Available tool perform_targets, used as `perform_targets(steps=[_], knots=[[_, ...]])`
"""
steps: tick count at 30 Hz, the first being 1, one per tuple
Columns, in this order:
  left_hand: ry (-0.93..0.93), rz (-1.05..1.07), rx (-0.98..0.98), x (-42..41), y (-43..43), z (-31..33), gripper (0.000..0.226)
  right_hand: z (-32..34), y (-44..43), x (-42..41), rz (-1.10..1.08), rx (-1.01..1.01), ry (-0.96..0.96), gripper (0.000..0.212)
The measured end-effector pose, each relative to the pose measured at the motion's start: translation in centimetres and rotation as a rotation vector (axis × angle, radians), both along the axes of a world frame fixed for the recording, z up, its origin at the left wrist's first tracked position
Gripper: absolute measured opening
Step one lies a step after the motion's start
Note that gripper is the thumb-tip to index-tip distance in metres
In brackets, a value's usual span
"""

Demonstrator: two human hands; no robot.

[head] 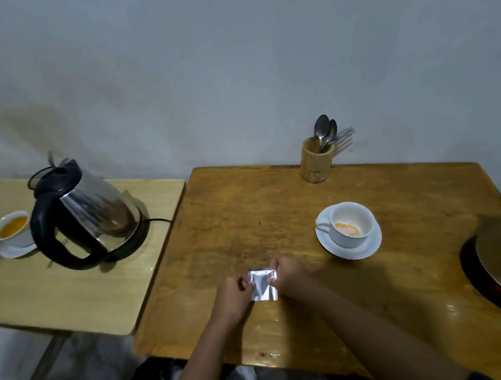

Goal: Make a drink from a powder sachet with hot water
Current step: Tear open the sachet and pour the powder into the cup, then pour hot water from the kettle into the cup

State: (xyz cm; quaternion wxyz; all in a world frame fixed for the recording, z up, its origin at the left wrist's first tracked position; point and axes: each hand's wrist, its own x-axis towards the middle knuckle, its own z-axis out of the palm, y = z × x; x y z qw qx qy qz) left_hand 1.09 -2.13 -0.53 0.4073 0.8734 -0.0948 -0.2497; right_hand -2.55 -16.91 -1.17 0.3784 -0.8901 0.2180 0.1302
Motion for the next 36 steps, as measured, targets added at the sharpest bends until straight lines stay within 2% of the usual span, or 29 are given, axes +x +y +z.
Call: perform_targets(steps=[2, 6, 9, 12, 15, 22, 25, 28, 30, 33, 36], knots=[[-0.021, 0.004, 0.014, -0.3, 0.0, 0.0, 0.022, -0.3, 0.5, -0.6, 0.041, -0.054, -0.026, 0.015], [-0.121, -0.024, 0.07, -1.0, 0.0, 0.0, 0.007, -1.3, 1.3, -2.0, 0.187, -0.237, -0.307, 0.034], [-0.215, -0.05, 0.102, -1.5, 0.1, -0.7, 0.029, -1.8, 1.3, -2.7, 0.248, -0.361, -0.389, 0.036], [-0.342, -0.151, 0.164, -2.0, 0.1, -1.3, 0.035, -1.7, 1.0, -3.2, 0.345, -0.426, -0.351, 0.027], [-0.436, -0.227, 0.196, -2.5, 0.4, -1.9, 0.04, -1.2, 0.6, -3.7, 0.382, -0.421, -0.301, 0.037], [-0.496, -0.308, 0.278, -3.4, 1.1, -2.6, 0.049, 0.6, -0.2, -6.2, 0.432, -0.362, -0.181, 0.052], [-0.474, -0.314, 0.301, -3.2, 0.4, -1.7, 0.046, 1.5, -1.4, -7.3, 0.365, -0.265, -0.132, 0.052], [-0.544, -0.375, 0.36, -2.9, -0.2, -0.8, 0.028, 3.1, -3.5, -8.1, 0.227, -0.199, -0.189, 0.044], [-0.593, -0.475, 0.403, -2.5, -0.9, -0.9, 0.029, 4.9, -5.1, -8.9, 0.067, -0.134, -0.305, 0.042], [-0.633, -0.529, 0.467, -2.4, -3.5, 0.2, 0.046, 8.6, -8.0, -10.7, -0.132, -0.14, -0.507, 0.03], [-0.673, -0.482, 0.319, -2.3, -7.5, 2.7, 0.035, 12.7, -11.8, -12.7, -0.281, -0.22, -0.671, 0.029]])
